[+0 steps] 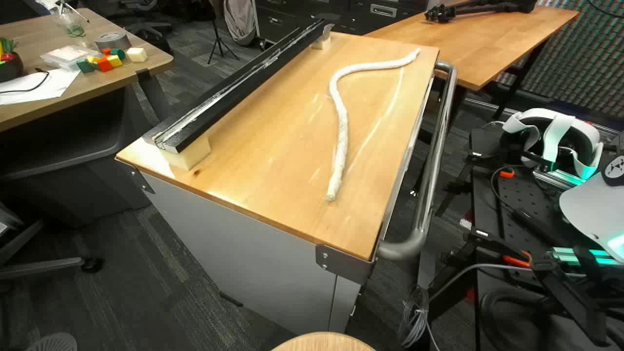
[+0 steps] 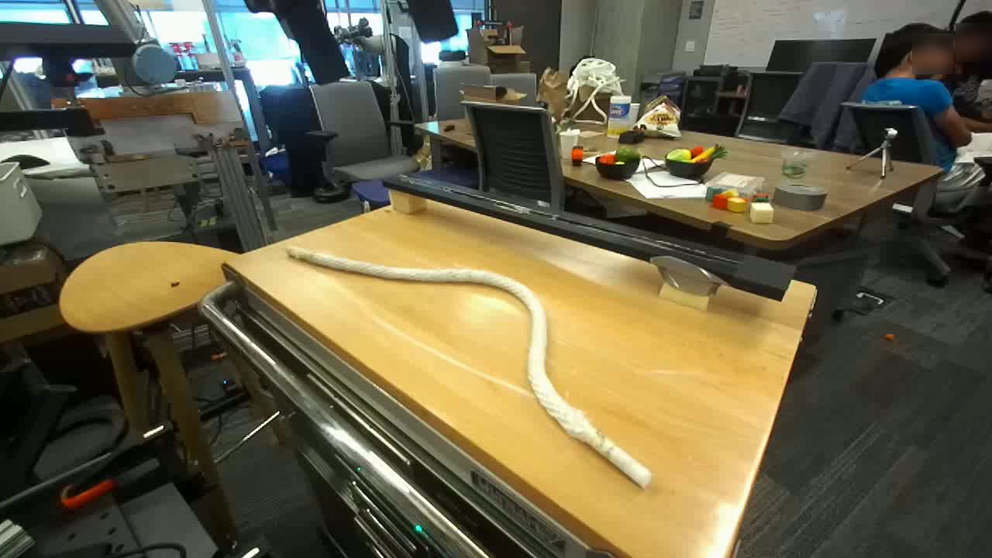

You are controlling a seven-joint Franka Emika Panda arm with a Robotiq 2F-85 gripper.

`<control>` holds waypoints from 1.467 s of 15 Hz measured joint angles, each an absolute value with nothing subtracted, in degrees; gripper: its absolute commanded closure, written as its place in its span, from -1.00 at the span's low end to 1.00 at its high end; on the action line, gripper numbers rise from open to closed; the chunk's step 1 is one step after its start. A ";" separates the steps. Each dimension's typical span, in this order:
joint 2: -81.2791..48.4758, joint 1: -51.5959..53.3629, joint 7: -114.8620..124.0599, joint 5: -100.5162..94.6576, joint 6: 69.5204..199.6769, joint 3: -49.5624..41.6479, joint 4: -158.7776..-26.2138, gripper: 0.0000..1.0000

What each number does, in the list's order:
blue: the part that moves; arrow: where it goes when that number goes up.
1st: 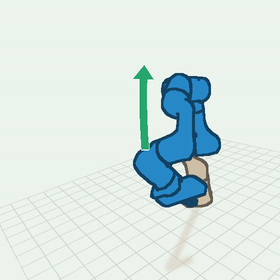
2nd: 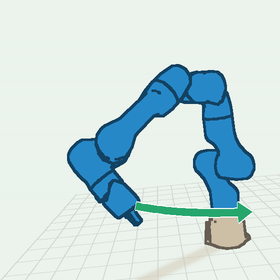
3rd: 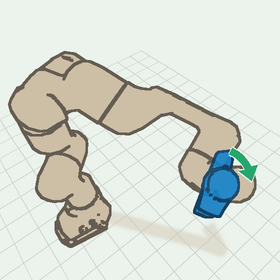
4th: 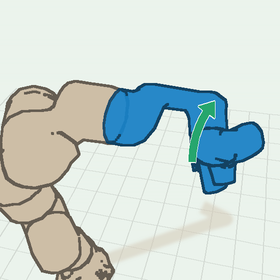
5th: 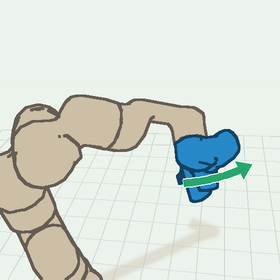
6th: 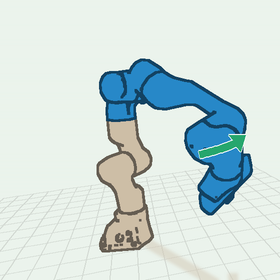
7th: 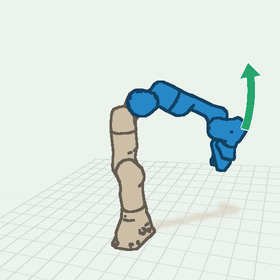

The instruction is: Put the rope along the center of the black object

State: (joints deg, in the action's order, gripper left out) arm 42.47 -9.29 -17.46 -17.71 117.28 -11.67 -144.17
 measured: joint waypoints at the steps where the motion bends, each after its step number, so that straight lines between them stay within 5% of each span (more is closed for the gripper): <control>1: 42.46 -9.29 -17.44 -17.71 117.38 -11.65 -143.92 -1.00; 22: 34.22 -9.43 6.06 -7.06 115.46 -7.99 -141.61 -1.00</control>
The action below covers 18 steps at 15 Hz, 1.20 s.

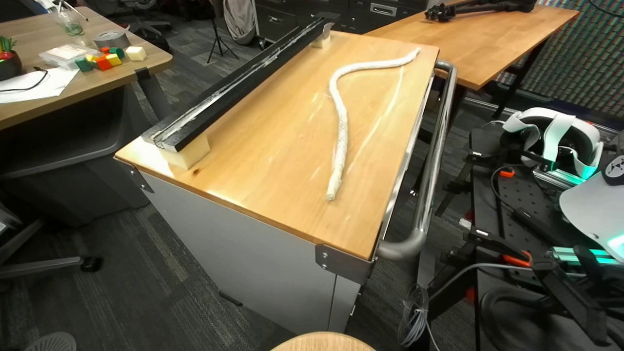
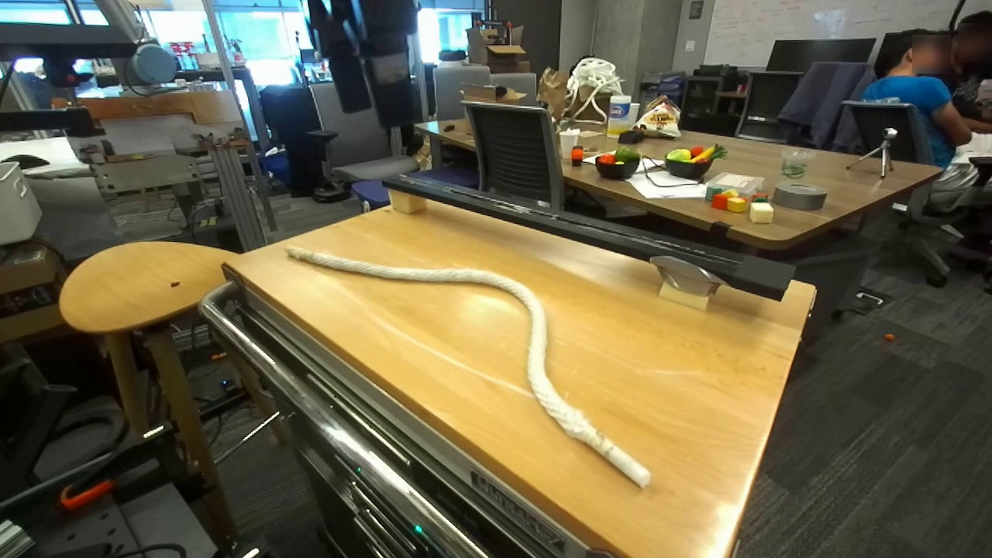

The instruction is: Put the rope along the center of the black object

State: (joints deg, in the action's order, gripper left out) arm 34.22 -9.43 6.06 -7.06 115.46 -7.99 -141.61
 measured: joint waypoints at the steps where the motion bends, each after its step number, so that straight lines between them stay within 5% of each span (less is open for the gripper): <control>1: 33.57 -9.38 8.36 -5.01 114.55 -7.39 -141.64 -1.00; 9: 18.55 -5.56 35.99 8.81 118.53 5.35 -137.22 -1.00; 18: 14.47 -5.03 40.24 8.59 118.76 5.53 -136.01 -1.00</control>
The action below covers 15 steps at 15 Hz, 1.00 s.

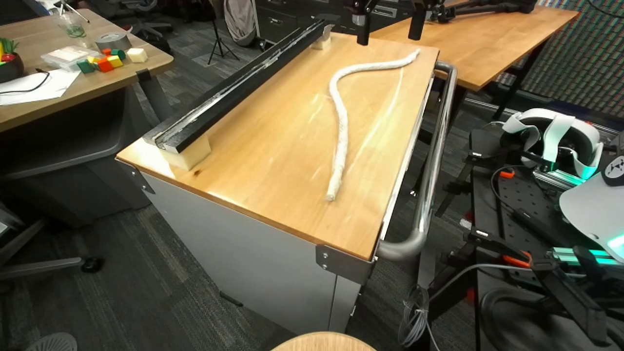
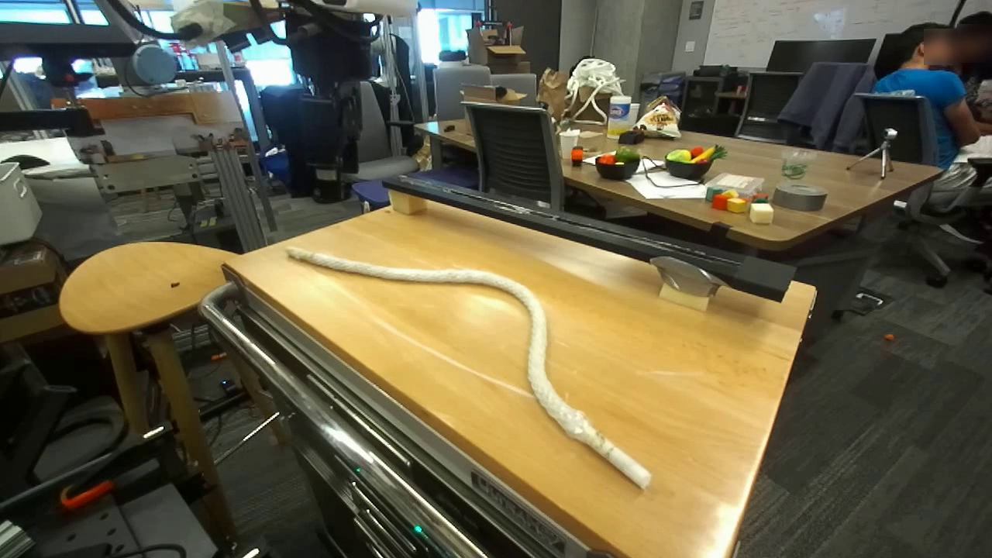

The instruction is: Put the rope along the center of the black object

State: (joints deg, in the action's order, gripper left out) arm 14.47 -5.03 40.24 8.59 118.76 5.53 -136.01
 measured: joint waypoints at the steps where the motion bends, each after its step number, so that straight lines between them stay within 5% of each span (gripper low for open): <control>1: 13.94 -4.86 41.23 8.01 119.07 5.85 -136.05 -1.00; 15: -5.65 3.65 65.49 -13.82 126.46 9.80 -129.98 -0.84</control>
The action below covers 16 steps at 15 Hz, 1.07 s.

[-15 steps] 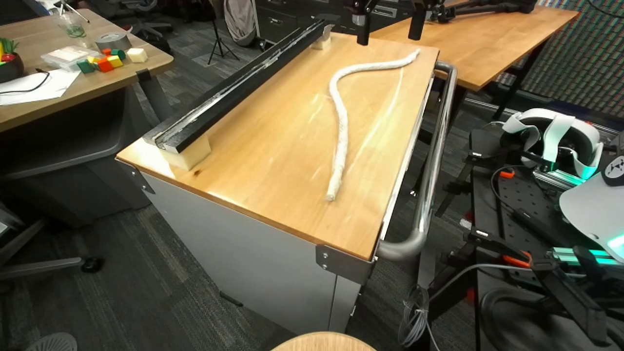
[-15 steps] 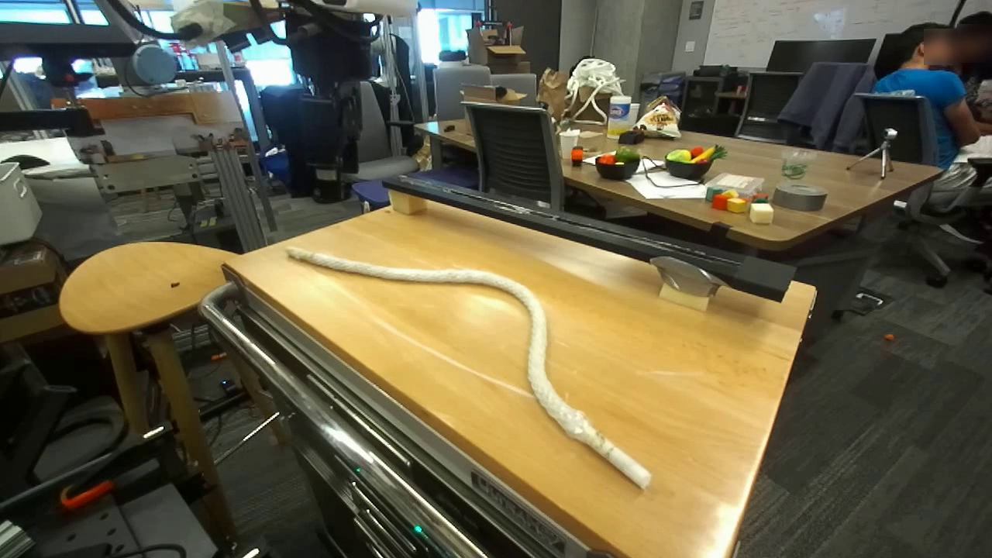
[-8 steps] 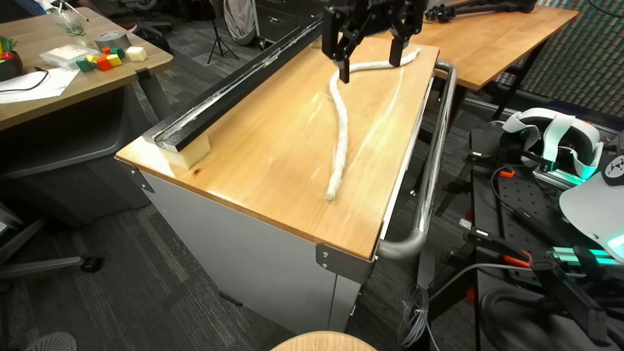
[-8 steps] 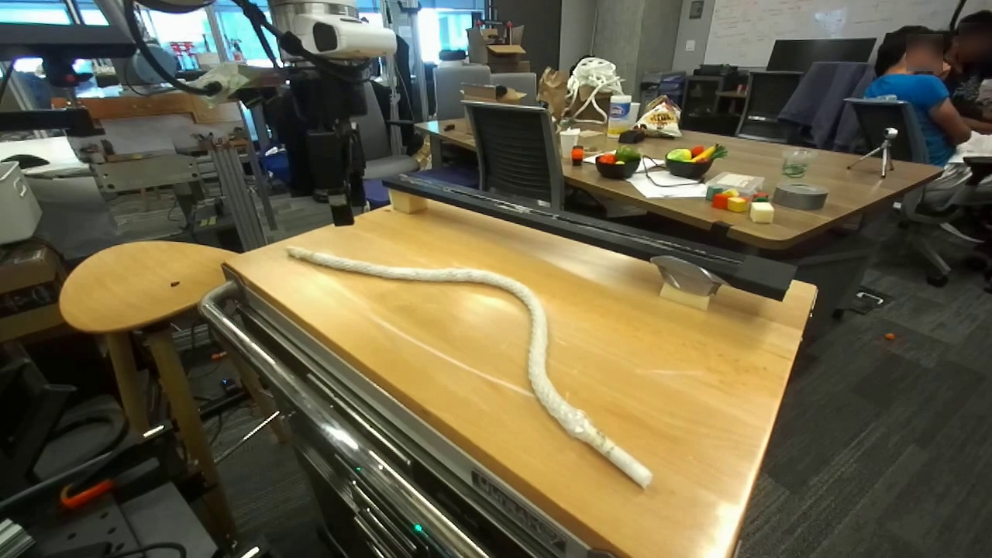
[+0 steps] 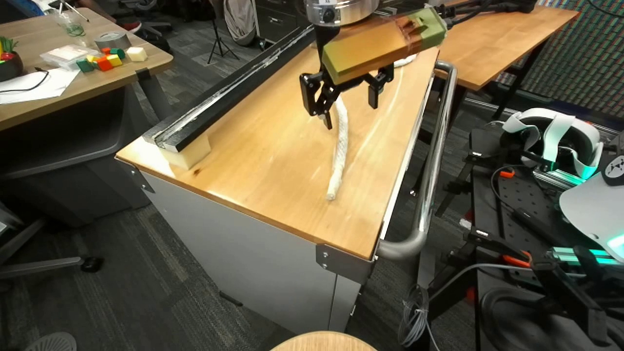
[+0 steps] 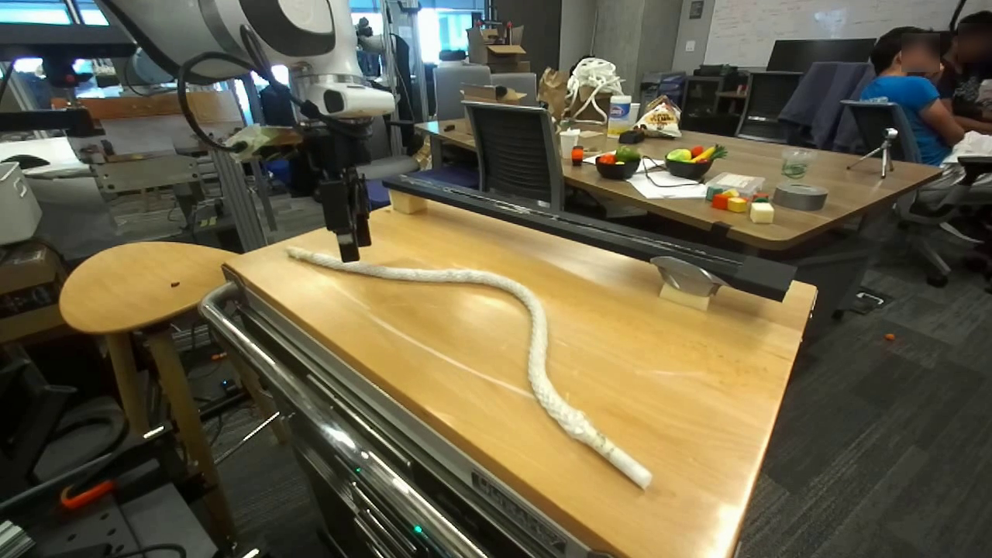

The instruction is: Put the rope along the center of the black object

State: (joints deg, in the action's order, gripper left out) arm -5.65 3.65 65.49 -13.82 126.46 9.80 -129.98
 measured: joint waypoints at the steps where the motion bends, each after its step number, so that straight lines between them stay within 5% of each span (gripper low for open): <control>1: -6.83 4.22 66.11 -14.34 126.58 9.46 -129.39 -0.77; 2: -7.89 4.79 66.62 -14.67 126.77 9.12 -128.86 -0.74; 4: -9.67 5.94 67.28 -15.20 127.18 8.35 -127.87 -0.25; 5: -10.37 6.46 67.61 -15.38 127.35 7.98 -127.46 -0.25; 12: -11.43 8.29 68.69 -15.45 127.68 6.24 -125.10 0.87; 16: -11.43 8.28 69.07 -15.27 128.35 4.79 -124.53 1.00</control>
State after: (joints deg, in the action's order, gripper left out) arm -11.43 8.28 69.07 -15.27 128.35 4.79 -124.53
